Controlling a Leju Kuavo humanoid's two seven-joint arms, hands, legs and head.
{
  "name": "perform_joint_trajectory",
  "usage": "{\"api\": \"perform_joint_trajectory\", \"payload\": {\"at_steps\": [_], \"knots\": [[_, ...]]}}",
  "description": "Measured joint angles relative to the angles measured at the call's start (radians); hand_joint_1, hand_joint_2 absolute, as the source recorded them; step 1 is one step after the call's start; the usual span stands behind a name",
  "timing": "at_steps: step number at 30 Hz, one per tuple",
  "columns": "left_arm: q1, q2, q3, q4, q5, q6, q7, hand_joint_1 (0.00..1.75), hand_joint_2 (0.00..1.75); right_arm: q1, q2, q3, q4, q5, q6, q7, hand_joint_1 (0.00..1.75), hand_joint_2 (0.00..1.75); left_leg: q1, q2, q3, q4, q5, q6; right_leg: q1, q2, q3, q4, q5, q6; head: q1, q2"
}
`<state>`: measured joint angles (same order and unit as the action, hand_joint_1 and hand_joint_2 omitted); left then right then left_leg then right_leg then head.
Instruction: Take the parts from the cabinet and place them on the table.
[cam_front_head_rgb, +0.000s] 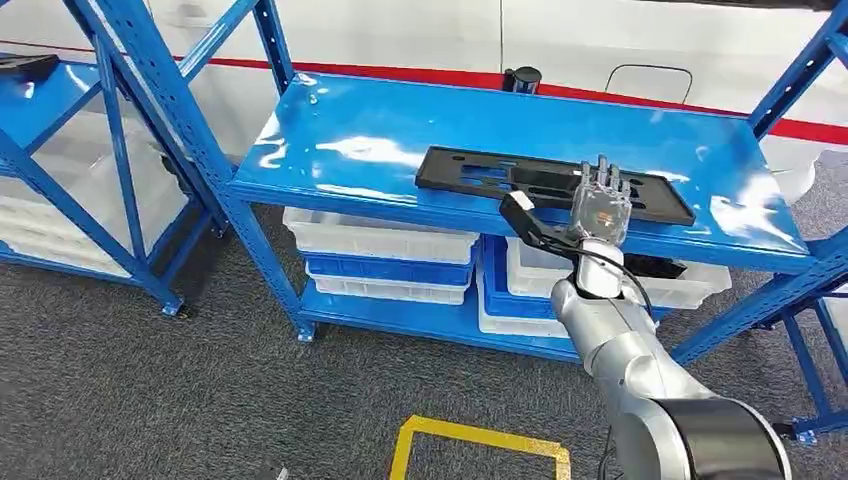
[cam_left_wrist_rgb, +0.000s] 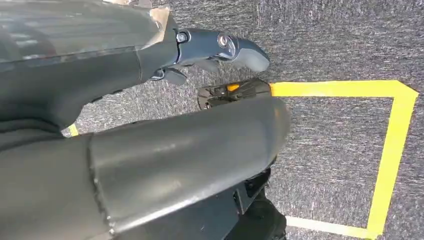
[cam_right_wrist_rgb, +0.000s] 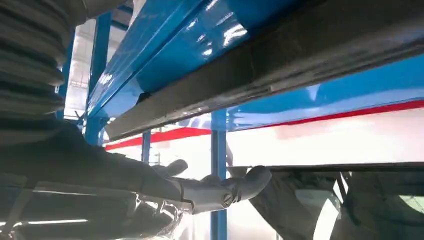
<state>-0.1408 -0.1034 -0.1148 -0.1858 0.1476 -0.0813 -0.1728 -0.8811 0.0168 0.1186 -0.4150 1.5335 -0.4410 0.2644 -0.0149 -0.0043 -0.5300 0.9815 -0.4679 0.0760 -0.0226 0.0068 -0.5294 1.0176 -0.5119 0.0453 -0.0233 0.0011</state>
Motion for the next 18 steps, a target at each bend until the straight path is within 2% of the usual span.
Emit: {"api": "perform_joint_trajectory", "payload": {"at_steps": [1, 3, 4, 5, 6, 7, 8, 9, 10, 11, 12, 13, 15, 17, 18], "knots": [[-0.001, 0.001, 0.0, 0.0, 0.0, 0.0, 0.0, 0.0, 0.0, -0.001, -0.001, 0.0, 0.0, 0.0, 0.0, 0.0, 0.0, 1.75, 0.003, 0.001, 0.002, -0.003, 0.003, 0.005, 0.002, 0.001, -0.034, 0.063, -0.023, -0.005, 0.003, 0.0], [-0.001, -0.002, 0.0, 0.0, 0.0, -0.001, 0.0, 0.0, 0.0, 0.006, -0.003, 0.0, 0.0, 0.0, 0.0, 0.0, 0.0, 1.75, 0.003, 0.001, 0.001, -0.003, 0.001, 0.005, 0.001, 0.0, -0.131, 0.23, -0.069, -0.009, 0.003, 0.0], [-0.001, -0.002, 0.0, 0.0, 0.0, -0.001, 0.0, 0.0, 0.0, 0.012, -0.006, 0.0, 0.0, 0.0, 0.0, 0.0, 0.0, 1.75, 0.003, 0.0, 0.001, -0.002, 0.0, 0.004, 0.001, 0.0, -0.173, 0.289, -0.076, -0.006, 0.003, 0.0], [-0.001, -0.002, 0.0, 0.0, 0.0, -0.001, 0.0, 0.0, 0.0, 0.018, -0.008, 0.0, 0.0, 0.0, 0.0, 0.0, 0.0, 1.75, 0.004, -0.002, 0.002, -0.002, -0.002, 0.003, 0.0, 0.0, -0.194, 0.303, -0.065, -0.001, 0.004, 0.0], [-0.001, -0.003, 0.0, 0.0, 0.0, -0.002, 0.0, 0.0, 0.0, 0.021, -0.01, 0.0, 0.0, 0.0, 0.0, 0.0, 0.0, 1.75, 0.006, -0.005, 0.005, -0.001, -0.005, -0.002, -0.002, 0.0, -0.189, 0.263, -0.032, 0.01, 0.003, 0.0], [-0.001, -0.003, 0.0, 0.0, 0.0, -0.002, 0.0, 0.0, 0.0, 0.021, -0.011, 0.0, 0.0, 0.0, 0.0, 0.0, 0.0, 1.75, 0.008, -0.006, 0.01, 0.0, -0.009, -0.006, -0.004, 0.0, -0.163, 0.187, 0.013, 0.022, 0.004, 0.0], [-0.001, -0.003, 0.0, 0.0, 0.0, -0.002, 0.0, 0.0, 0.0, 0.02, -0.011, 0.0, 0.0, 0.0, 0.0, 0.0, 0.0, 1.75, 0.01, -0.006, 0.016, 0.003, -0.016, -0.012, -0.006, -0.002, -0.125, 0.086, 0.067, 0.033, 0.003, 0.0], [-0.001, -0.003, 0.0, 0.0, 0.0, -0.002, 0.001, 0.0, 0.0, 0.021, -0.011, 0.0, 0.0, 0.0, 0.0, 0.0, 0.0, 1.75, 0.009, -0.006, 0.015, 0.007, -0.026, -0.021, -0.01, -0.007, -0.098, 0.003, 0.103, 0.039, 0.005, 0.0], [-0.003, -0.003, 0.0, 0.0, 0.0, -0.001, 0.002, 0.0, 0.0, 0.021, -0.01, 0.0, 0.001, 0.0, 0.0, -0.002, 0.0, 1.75, 0.0, -0.007, 0.01, 0.018, -0.033, -0.03, -0.001, -0.002, -0.081, -0.006, 0.096, 0.028, 0.008, 0.0], [-0.003, -0.002, 0.0, 0.0, 0.0, -0.001, 0.003, 0.0, 0.0, 0.024, -0.008, 0.0, 0.0, 0.0, 0.0, -0.004, 0.0, 1.75, 0.003, -0.005, 0.009, 0.017, -0.032, -0.031, -0.003, 0.002, -0.086, -0.006, 0.098, 0.014, 0.004, 0.0], [-0.002, -0.002, 0.0, 0.001, 0.0, -0.001, 0.004, 0.0, 0.0, 0.029, -0.006, 0.0, 0.0, 0.001, 0.001, -0.005, 0.0, 1.75, 0.003, -0.006, 0.009, 0.019, -0.033, -0.028, -0.004, 0.002, -0.086, -0.006, 0.101, 0.013, -0.004, 0.0], [-0.002, -0.002, 0.0, 0.001, 0.001, 0.0, 0.005, 0.0, 0.0, 0.031, -0.005, 0.0, 0.001, 0.0, 0.001, -0.008, 0.0, 1.75, 0.004, -0.005, 0.009, 0.018, -0.031, -0.024, -0.001, 0.004, -0.087, -0.006, 0.101, 0.012, -0.002, 0.0], [-0.004, -0.001, 0.0, 0.001, 0.004, 0.0, 0.005, 0.0, 0.0, 0.03, 0.001, 0.0, 0.001, 0.001, 0.001, -0.008, 0.0, 1.75, 0.006, -0.005, 0.013, 0.012, -0.031, -0.024, 0.002, 0.005, -0.086, -0.006, 0.099, 0.01, -0.006, 0.0], [-0.005, -0.001, 0.0, 0.001, 0.005, 0.0, 0.005, 0.0, 0.0, 0.03, 0.002, 0.0, 0.001, 0.0, 0.0, -0.01, 0.0, 1.75, 0.007, -0.005, 0.013, 0.008, -0.031, -0.025, 0.004, 0.005, -0.086, -0.006, 0.097, -0.001, -0.007, 0.0], [-0.005, -0.001, 0.0, 0.001, 0.005, 0.0, 0.005, 0.0, 0.0, 0.03, 0.002, 0.0, 0.001, 0.001, 0.001, -0.01, 0.0, 1.75, 0.007, -0.005, 0.012, 0.007, -0.03, -0.026, 0.004, 0.004, -0.086, -0.006, 0.096, -0.003, -0.006, 0.0]]}}
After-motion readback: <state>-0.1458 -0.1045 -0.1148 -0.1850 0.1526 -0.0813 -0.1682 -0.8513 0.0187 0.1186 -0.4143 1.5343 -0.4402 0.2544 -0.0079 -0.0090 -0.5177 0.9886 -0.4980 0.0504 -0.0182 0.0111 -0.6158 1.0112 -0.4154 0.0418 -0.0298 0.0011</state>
